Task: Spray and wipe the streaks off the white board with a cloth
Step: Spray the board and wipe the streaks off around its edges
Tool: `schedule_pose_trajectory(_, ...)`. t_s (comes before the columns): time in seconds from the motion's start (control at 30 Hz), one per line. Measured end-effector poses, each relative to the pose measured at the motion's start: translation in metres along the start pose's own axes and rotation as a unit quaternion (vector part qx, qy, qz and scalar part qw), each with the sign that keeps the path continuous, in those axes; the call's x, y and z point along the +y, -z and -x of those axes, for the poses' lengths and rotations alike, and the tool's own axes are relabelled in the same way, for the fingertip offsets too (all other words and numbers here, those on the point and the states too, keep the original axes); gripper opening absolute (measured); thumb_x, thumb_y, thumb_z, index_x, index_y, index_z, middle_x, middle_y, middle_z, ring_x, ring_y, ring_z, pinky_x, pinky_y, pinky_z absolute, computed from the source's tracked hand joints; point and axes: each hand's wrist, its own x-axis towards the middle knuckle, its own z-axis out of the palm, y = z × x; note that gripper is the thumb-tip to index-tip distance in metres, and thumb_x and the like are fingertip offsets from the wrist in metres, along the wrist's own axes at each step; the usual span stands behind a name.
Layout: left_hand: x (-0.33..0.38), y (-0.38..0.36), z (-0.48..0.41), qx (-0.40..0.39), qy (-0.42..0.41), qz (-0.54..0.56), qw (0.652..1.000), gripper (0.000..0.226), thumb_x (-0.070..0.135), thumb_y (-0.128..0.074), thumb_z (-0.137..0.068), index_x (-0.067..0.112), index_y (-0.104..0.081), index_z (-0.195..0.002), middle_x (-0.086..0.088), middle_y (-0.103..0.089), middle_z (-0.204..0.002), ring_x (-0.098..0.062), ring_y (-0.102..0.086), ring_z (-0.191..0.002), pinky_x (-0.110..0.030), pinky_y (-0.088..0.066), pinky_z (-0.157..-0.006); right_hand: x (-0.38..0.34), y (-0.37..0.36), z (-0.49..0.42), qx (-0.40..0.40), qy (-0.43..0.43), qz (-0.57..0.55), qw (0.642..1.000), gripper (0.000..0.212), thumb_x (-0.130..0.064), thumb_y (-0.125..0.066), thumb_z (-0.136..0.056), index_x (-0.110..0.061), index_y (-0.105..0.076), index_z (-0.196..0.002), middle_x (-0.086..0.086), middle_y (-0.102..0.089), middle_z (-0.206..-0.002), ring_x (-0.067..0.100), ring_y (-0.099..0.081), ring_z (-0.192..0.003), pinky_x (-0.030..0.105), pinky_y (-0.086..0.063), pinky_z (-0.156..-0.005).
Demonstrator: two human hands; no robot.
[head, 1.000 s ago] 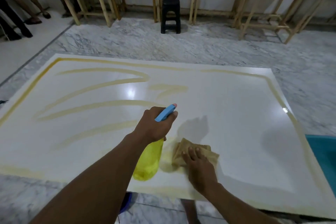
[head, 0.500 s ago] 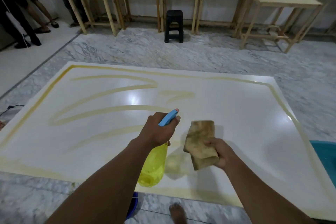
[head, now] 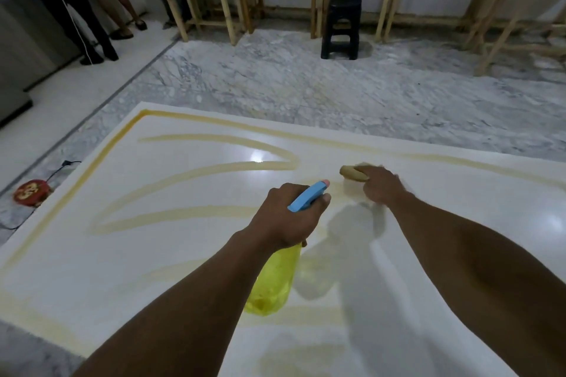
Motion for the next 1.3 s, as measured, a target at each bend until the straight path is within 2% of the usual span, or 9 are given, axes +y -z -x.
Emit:
schedule_pose_trajectory(0.13,-0.012,-0.005,-0.017,0.000,0.007,-0.015,1.000,0.014,0.044,-0.060,-0.102,0.031,-0.063,-0.098,-0.020,-0.074,-0.088,-0.024,-0.074,-0.067,-0.011,-0.052,-0.054,0.015,-0.058,0.010,0.001,0.054,0.049,0.997,0.052,-0.014,-0.059,-0.088,-0.018,-0.054,-0.139,0.012,-0.044,-0.150,0.041,-0.034,-0.140,0.056,-0.031,-0.111)
schedule_pose_trajectory(0.47,-0.015,-0.017,0.034,-0.013,0.001,0.013,1.000,0.015,0.041,-0.063,-0.102,0.027,-0.067,-0.098,-0.023,-0.074,-0.088,-0.030,-0.076,-0.069,-0.014,-0.055,-0.052,-0.032,-0.128,0.195,0.016,0.064,0.049,0.997,0.064,-0.001,-0.041,-0.091,-0.028,-0.040,-0.149,0.001,-0.024,-0.162,0.031,-0.009,-0.152,0.046,-0.004,-0.121)
schedule_pose_trajectory(0.6,-0.018,-0.012,0.083,-0.034,-0.011,0.021,0.999,0.010,0.041,-0.063,-0.102,0.032,-0.067,-0.098,-0.028,-0.071,-0.092,-0.035,-0.074,-0.062,-0.035,-0.065,-0.055,-0.042,-0.166,0.283,0.006,0.057,0.069,0.996,0.071,0.003,-0.050,-0.080,-0.029,-0.049,-0.144,0.001,-0.035,-0.157,0.034,-0.025,-0.148,0.052,-0.021,-0.117)
schedule_pose_trajectory(0.73,-0.029,-0.002,0.148,-0.042,-0.016,0.012,0.999,0.012,0.041,-0.062,-0.103,0.031,-0.067,-0.100,-0.028,-0.072,-0.095,-0.036,-0.073,-0.062,-0.034,-0.065,-0.055,-0.062,-0.195,0.370,-0.006,0.064,0.102,0.993,0.067,-0.001,-0.062,-0.057,-0.028,-0.071,-0.117,0.005,-0.065,-0.131,0.038,-0.061,-0.120,0.053,-0.052,-0.091)
schedule_pose_trajectory(0.9,-0.041,0.002,0.200,-0.049,-0.026,0.019,0.998,0.021,0.035,-0.059,-0.105,0.036,-0.070,-0.123,-0.027,-0.073,-0.098,-0.027,-0.069,-0.066,-0.010,-0.048,-0.046,-0.077,-0.140,0.392,-0.054,-0.005,-0.098,0.994,0.041,-0.010,-0.050,-0.092,-0.031,-0.066,-0.125,-0.002,-0.062,-0.133,0.023,-0.055,-0.124,0.036,-0.045,-0.103)
schedule_pose_trajectory(1.0,-0.045,0.000,0.210,-0.050,-0.028,0.025,0.998,0.018,0.035,-0.059,-0.105,0.038,-0.070,-0.119,-0.024,-0.074,-0.096,-0.029,-0.070,-0.069,-0.008,-0.046,-0.048,-0.077,-0.085,0.382,-0.021,-0.113,-0.359,0.926,0.031,-0.010,-0.057,-0.081,-0.024,-0.075,-0.103,0.002,-0.075,-0.108,0.026,-0.070,-0.099,0.040,-0.057,-0.082)
schedule_pose_trajectory(1.13,-0.041,-0.006,0.196,-0.048,-0.025,0.034,0.998,0.011,0.035,-0.060,-0.104,0.043,-0.067,-0.107,-0.023,-0.074,-0.097,-0.034,-0.075,-0.077,-0.009,-0.048,-0.049,-0.037,-0.056,0.335,0.002,-0.301,-0.637,0.709,0.038,0.000,-0.050,-0.084,-0.001,-0.058,-0.121,0.025,-0.068,-0.111,0.040,-0.068,-0.099,0.053,-0.056,-0.083)
schedule_pose_trajectory(1.2,-0.036,-0.011,0.180,-0.050,-0.024,0.031,0.998,0.009,0.037,-0.061,-0.104,0.045,-0.065,-0.105,-0.022,-0.074,-0.099,-0.035,-0.076,-0.081,-0.011,-0.052,-0.051,-0.016,-0.047,0.304,0.000,-0.322,-0.639,0.698,0.045,0.000,-0.053,-0.082,-0.001,-0.054,-0.126,0.024,-0.065,-0.120,0.039,-0.065,-0.108,0.054,-0.053,-0.093)
schedule_pose_trajectory(1.3,-0.023,-0.020,0.142,-0.059,-0.012,0.033,0.998,0.006,0.039,-0.061,-0.103,0.042,-0.066,-0.103,-0.023,-0.074,-0.099,-0.036,-0.076,-0.082,-0.012,-0.052,-0.052,0.002,-0.015,0.255,0.027,-0.270,-0.570,0.776,0.049,-0.001,-0.047,-0.077,-0.007,-0.059,-0.125,0.019,-0.065,-0.118,0.035,-0.064,-0.105,0.052,-0.051,-0.095)
